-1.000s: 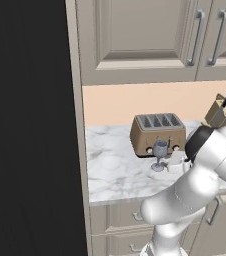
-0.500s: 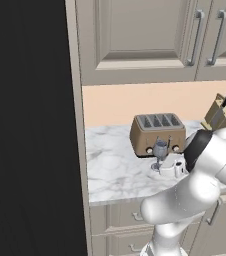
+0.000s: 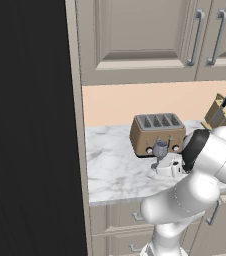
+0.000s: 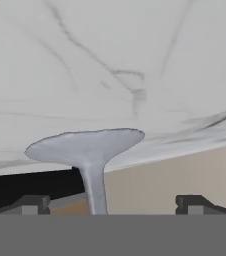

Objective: Retrieve the wine glasses from the counter and place one next to each plate.

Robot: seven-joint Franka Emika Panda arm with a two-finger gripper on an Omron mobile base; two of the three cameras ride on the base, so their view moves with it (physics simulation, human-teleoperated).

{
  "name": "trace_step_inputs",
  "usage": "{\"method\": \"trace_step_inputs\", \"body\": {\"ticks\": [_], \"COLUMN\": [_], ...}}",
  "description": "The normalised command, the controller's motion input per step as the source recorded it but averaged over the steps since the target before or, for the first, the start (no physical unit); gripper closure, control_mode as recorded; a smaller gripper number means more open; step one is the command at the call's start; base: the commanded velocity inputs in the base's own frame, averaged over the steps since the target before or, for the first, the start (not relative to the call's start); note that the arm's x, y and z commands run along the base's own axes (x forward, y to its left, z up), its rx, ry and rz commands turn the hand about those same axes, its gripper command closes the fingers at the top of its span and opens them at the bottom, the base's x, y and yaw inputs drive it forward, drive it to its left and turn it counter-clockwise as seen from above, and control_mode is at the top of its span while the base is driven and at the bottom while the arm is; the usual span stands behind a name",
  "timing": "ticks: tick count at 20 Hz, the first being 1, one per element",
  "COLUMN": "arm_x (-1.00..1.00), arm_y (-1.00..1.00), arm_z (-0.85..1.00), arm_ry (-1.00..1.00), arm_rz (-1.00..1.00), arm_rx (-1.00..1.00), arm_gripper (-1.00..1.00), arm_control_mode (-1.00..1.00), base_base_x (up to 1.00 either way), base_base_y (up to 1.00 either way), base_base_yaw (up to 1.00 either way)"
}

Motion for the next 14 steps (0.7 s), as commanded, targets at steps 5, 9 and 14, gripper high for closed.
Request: {"method": "trace_step_inputs", "body": {"ticks": [5, 9, 14], "arm_x": [0.32, 0.4, 0.09], "arm_y": [0.0, 0.0, 0.01], "arm_z": [-0.03, -0.08, -0.01], "arm_ry": [0.03, 0.01, 0.0], "arm_rz": [-0.18, -0.21, -0.13], "arm_rx": [0.0, 0.0, 0.01], "arm_gripper": [-1.0, -1.0, 1.0], "arm_control_mode": [-1.0, -1.0, -1.0], "base_base_x": [0.0, 0.0, 0.0], "base_base_y": [0.0, 0.0, 0.0], "base_base_yaw": [0.0, 0.0, 0.0]}}
